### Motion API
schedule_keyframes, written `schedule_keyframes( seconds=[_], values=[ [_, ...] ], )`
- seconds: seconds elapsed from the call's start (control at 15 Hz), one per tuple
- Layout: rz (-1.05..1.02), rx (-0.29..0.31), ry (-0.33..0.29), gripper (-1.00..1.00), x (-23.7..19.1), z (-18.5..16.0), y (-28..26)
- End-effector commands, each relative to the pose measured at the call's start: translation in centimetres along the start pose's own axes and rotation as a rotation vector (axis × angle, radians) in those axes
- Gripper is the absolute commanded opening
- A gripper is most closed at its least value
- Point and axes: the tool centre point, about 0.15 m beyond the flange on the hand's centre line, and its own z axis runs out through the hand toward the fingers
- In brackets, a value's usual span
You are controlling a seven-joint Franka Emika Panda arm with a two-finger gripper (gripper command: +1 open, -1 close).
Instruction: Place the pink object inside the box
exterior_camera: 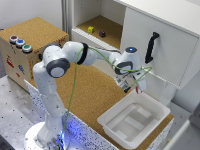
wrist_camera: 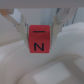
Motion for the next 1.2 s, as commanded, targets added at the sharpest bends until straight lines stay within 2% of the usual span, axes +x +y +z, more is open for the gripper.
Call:
schedule_keyframes(
  seconds=[0.0, 0.13, 0.33, 0.67, 0.73, 0.87, 1.0, 1.13],
  values=[
    [0.145, -0.011, -0.135, -1.00, 1.1, 3.4, 5.1],
    [0.220, -0.031, -0.167, -1.00, 0.2, 5.2, 6.9],
    [0.334, -0.016, -0.223, -1.00, -2.1, 7.6, 9.1],
    [0.473, 0.071, -0.284, -1.00, -7.1, 10.4, 8.8],
    [0.490, 0.107, -0.286, -1.00, -7.7, 10.9, 8.4],
    [0.502, 0.117, -0.280, -1.00, -8.0, 11.0, 7.9],
    [0.516, 0.104, -0.262, -1.00, -7.9, 10.9, 7.8],
    [0.553, 0.054, -0.256, -1.00, -8.0, 10.6, 8.2]
  ],
)
